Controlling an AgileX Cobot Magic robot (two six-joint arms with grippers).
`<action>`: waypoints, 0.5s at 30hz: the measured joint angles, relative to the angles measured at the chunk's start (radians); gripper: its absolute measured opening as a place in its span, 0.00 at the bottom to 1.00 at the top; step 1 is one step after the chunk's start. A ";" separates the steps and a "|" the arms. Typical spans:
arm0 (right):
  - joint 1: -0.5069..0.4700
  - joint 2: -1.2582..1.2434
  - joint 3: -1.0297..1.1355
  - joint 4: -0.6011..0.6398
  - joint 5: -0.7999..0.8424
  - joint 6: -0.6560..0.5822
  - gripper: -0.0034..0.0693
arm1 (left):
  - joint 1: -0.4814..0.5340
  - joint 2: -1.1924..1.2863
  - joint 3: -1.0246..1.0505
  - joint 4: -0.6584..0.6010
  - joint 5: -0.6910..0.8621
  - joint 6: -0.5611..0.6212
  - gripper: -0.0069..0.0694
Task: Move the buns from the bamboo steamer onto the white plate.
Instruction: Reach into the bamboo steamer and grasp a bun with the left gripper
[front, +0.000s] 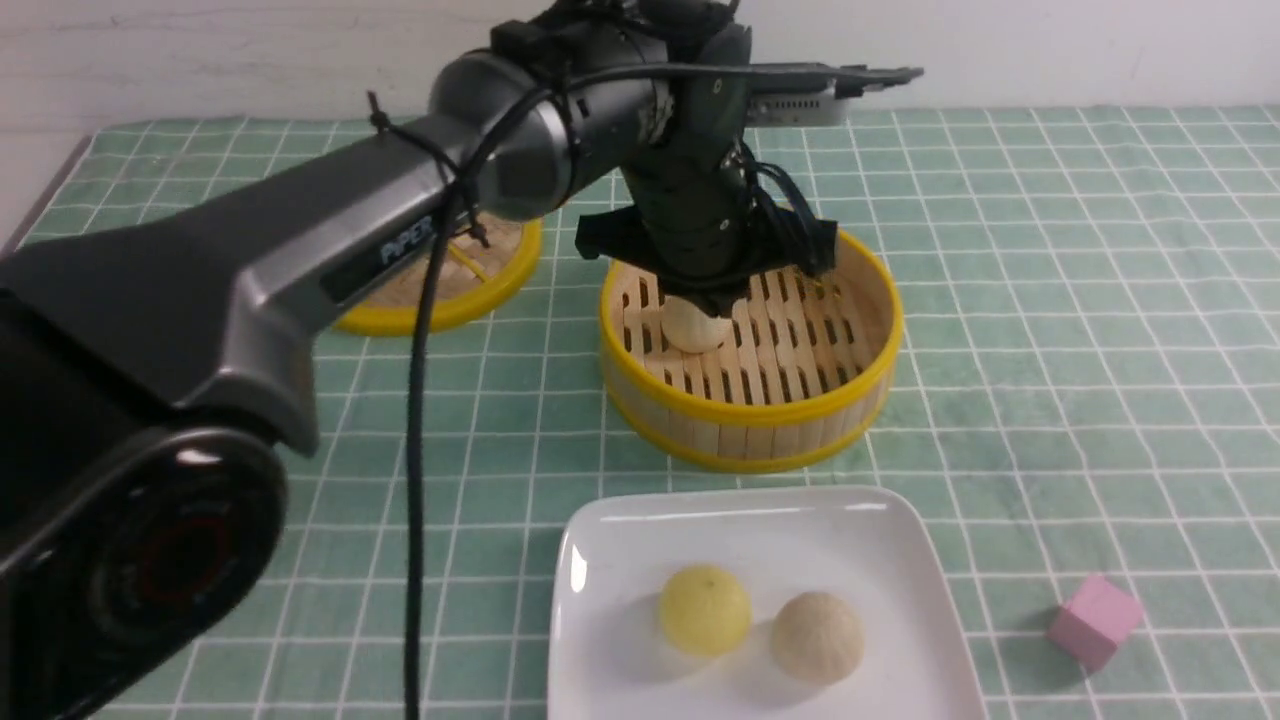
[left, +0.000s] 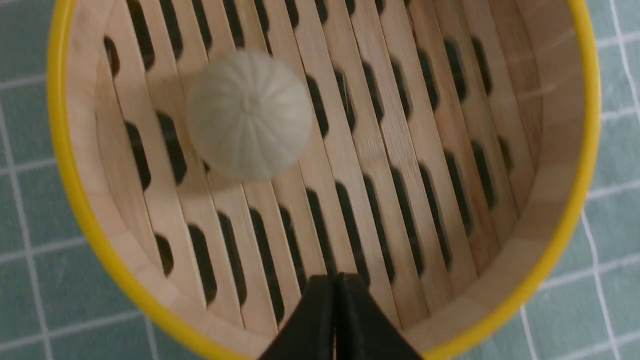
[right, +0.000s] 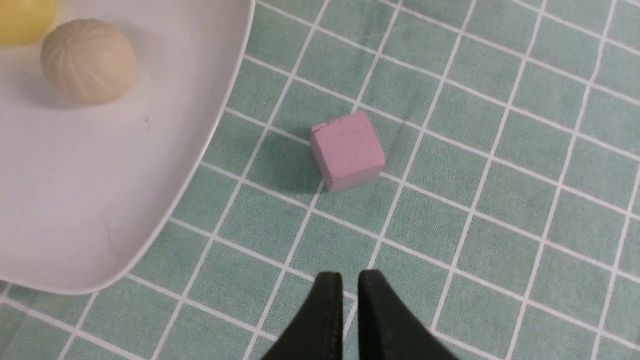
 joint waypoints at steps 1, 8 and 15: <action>0.000 0.000 0.000 0.000 -0.002 0.000 0.15 | 0.015 0.050 -0.076 0.001 0.015 -0.005 0.10; 0.000 0.000 0.000 0.000 -0.005 0.000 0.17 | 0.067 0.162 -0.197 0.027 0.024 -0.014 0.25; 0.000 0.000 0.000 0.000 -0.008 0.000 0.18 | 0.069 0.232 -0.198 0.052 -0.022 -0.038 0.51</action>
